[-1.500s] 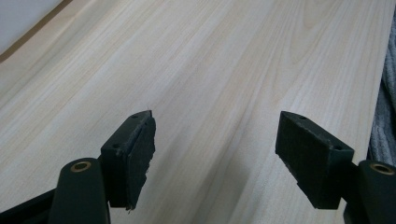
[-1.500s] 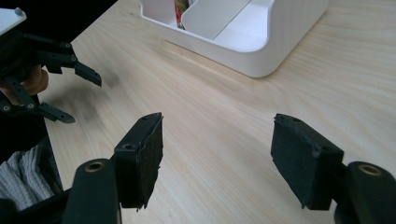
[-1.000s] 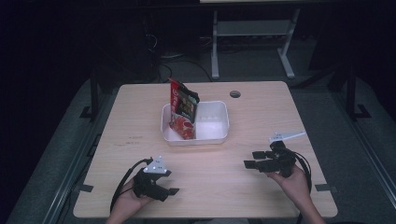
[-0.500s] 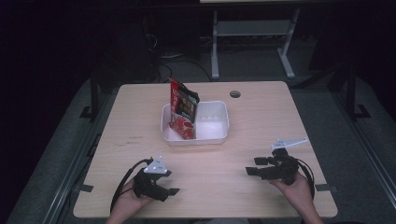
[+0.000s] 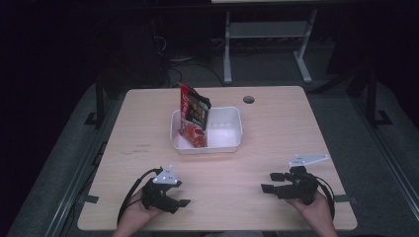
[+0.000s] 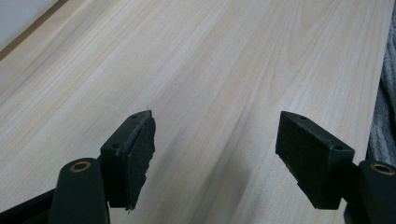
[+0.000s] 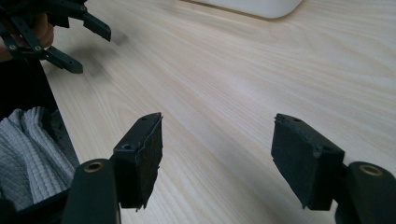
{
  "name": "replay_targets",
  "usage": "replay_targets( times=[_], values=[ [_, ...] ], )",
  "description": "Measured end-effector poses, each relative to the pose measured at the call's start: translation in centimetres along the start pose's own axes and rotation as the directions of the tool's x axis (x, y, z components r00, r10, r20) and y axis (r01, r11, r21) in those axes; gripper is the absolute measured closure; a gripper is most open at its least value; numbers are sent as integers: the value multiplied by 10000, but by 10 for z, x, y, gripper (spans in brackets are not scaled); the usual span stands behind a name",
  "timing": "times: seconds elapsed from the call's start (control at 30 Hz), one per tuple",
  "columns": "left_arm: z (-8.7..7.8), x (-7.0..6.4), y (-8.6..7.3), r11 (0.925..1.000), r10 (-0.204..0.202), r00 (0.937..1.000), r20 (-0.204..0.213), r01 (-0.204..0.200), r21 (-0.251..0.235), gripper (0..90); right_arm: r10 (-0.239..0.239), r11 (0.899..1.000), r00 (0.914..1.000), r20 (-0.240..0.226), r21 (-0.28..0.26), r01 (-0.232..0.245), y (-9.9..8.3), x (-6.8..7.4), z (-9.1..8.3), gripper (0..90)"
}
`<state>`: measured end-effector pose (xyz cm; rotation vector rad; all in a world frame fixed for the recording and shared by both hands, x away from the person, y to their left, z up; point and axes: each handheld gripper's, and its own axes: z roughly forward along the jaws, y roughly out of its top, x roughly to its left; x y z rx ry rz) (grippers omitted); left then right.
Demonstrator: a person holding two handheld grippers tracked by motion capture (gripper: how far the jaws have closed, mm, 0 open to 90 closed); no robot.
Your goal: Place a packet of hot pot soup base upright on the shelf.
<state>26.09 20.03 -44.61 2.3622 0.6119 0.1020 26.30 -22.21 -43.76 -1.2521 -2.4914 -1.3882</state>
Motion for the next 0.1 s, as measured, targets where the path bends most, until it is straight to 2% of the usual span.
replay_targets(
  times=[0.1],
  values=[
    [0, 0, 0, 10000, -5, 10000, 1, 5, 2, 278, -63, 10000, 10000, 56, 49, 63, -4, 1, 2, 329]
  ],
)
